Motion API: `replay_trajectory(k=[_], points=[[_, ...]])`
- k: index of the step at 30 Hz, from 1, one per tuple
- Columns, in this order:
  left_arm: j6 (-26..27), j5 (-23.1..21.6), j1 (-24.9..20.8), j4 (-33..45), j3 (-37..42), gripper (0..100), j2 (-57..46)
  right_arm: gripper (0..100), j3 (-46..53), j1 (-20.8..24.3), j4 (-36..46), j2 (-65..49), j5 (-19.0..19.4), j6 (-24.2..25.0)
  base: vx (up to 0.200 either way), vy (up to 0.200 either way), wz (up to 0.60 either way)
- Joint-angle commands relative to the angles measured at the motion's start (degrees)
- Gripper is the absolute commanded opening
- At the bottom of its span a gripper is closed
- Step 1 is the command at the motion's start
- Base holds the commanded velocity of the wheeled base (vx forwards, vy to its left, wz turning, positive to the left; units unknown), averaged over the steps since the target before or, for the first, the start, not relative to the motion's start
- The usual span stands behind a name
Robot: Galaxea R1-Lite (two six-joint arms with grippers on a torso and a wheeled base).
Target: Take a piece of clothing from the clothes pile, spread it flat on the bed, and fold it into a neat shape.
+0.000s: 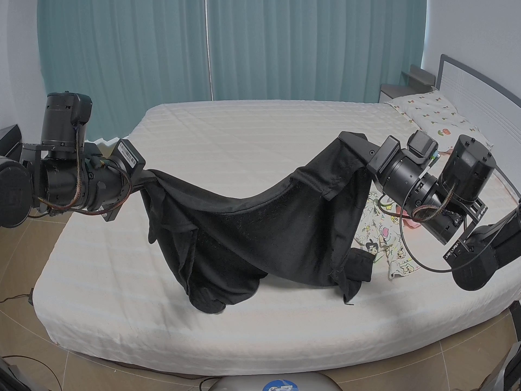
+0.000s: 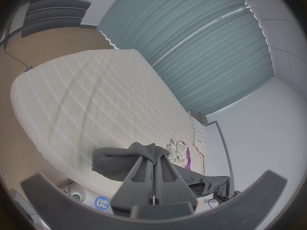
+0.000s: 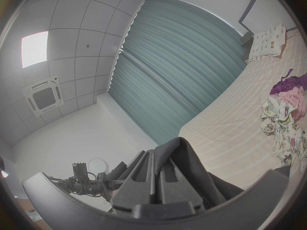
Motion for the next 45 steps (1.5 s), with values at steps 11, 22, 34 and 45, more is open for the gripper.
replay_trajectory(k=[11,22,34,45], points=[[-0.3,-0.5,-2.0,0.3,4.2,0,-2.6,0,10.0,0.1,0.1,-7.1,0.1,0.0,-0.200,0.000,0.00],[-0.8,-2.5,-2.9,-0.2,5.7,0,-9.9,0,15.4,1.1,0.1,-22.3,0.2,0.0,-0.182,0.000,0.00],[-2.2,-3.8,0.0,-0.4,-2.4,0,-6.3,0,-3.8,-4.8,4.4,-20.8,3.0,1.1,0.000,0.000,0.00],[-5.4,-3.6,3.7,-3.1,-7.9,0,7.7,0,-17.2,-10.6,10.5,0.7,3.7,4.4,0.000,0.000,0.00]])
